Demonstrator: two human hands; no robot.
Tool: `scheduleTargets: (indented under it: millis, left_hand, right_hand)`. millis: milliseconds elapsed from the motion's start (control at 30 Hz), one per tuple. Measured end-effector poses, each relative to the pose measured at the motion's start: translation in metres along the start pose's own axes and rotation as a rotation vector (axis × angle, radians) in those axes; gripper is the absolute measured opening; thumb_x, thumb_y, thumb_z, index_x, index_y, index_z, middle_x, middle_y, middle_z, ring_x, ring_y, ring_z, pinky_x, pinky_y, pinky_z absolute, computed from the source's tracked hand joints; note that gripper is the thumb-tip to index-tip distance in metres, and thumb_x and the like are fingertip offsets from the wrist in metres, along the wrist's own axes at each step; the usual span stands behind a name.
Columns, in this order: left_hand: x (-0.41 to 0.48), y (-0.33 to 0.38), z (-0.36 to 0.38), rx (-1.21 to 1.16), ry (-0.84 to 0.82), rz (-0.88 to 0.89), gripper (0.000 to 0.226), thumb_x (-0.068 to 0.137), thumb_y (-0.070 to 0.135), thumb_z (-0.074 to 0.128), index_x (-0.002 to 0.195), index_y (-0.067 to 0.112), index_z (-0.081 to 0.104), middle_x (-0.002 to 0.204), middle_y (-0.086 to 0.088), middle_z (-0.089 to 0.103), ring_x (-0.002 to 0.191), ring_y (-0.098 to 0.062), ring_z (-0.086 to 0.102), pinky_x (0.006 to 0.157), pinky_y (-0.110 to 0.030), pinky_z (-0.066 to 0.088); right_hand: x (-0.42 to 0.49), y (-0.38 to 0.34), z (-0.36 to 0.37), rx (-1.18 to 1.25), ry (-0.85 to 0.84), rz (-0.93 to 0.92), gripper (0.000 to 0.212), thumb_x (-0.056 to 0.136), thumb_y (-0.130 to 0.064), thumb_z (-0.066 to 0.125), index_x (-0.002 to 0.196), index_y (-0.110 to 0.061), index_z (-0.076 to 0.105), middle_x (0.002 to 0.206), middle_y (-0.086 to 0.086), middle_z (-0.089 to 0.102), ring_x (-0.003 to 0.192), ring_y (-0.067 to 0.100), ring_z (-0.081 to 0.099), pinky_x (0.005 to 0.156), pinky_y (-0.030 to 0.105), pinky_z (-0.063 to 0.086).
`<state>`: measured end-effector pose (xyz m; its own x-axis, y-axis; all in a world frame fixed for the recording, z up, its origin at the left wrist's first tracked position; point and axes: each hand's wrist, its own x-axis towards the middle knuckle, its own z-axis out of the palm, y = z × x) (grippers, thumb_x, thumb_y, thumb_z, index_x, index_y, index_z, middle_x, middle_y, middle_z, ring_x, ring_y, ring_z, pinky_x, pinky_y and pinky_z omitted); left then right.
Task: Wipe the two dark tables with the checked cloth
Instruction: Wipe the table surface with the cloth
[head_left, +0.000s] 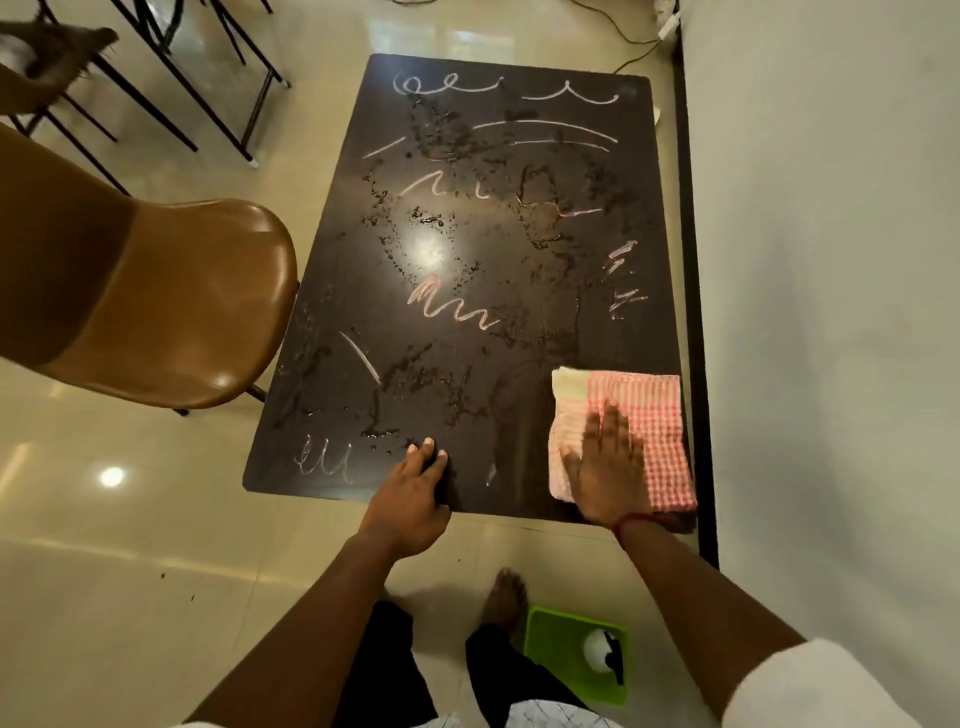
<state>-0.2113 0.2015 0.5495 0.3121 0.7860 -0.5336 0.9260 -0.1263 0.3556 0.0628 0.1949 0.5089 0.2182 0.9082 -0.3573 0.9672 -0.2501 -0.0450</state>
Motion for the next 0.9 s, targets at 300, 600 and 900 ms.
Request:
scheduleTargets:
  millis: [300,600,900]
  left_hand:
    - [0.001,-0.009,-0.001,0.018,-0.038,0.031,0.078,0.090,0.030,0.052,0.156,0.020,0.011,0.164,-0.002,-0.001,0.151,-0.025,0.000,0.120,-0.036,0.017]
    - [0.000,-0.011,0.001,-0.075,-0.044,0.030,0.083,0.087,0.029,0.055,0.156,0.019,0.009,0.164,-0.001,-0.004,0.150,-0.025,-0.005,0.120,-0.040,0.017]
    - [0.003,-0.017,-0.027,-0.173,-0.008,0.084,0.067,0.090,0.016,0.050,0.153,0.016,0.026,0.161,-0.002,0.022,0.146,-0.021,0.026,0.117,-0.033,0.026]
  right_hand:
    - [-0.031,-0.077,0.014,-0.026,-0.022,-0.305,0.071,0.094,-0.052,0.010,0.151,-0.011,-0.002,0.157,0.012,-0.012,0.147,0.031,-0.006,0.116,0.046,-0.005]
    - [0.004,-0.055,0.002,0.100,0.057,0.163,0.072,0.094,-0.045,0.035,0.148,0.000,0.020,0.156,0.026,0.011,0.143,0.043,0.014,0.114,0.058,0.015]
    - [-0.037,-0.088,0.012,-0.036,-0.071,-0.382,0.072,0.093,-0.056,0.000,0.151,-0.012,-0.004,0.158,0.013,-0.012,0.147,0.030,-0.007,0.117,0.045,-0.002]
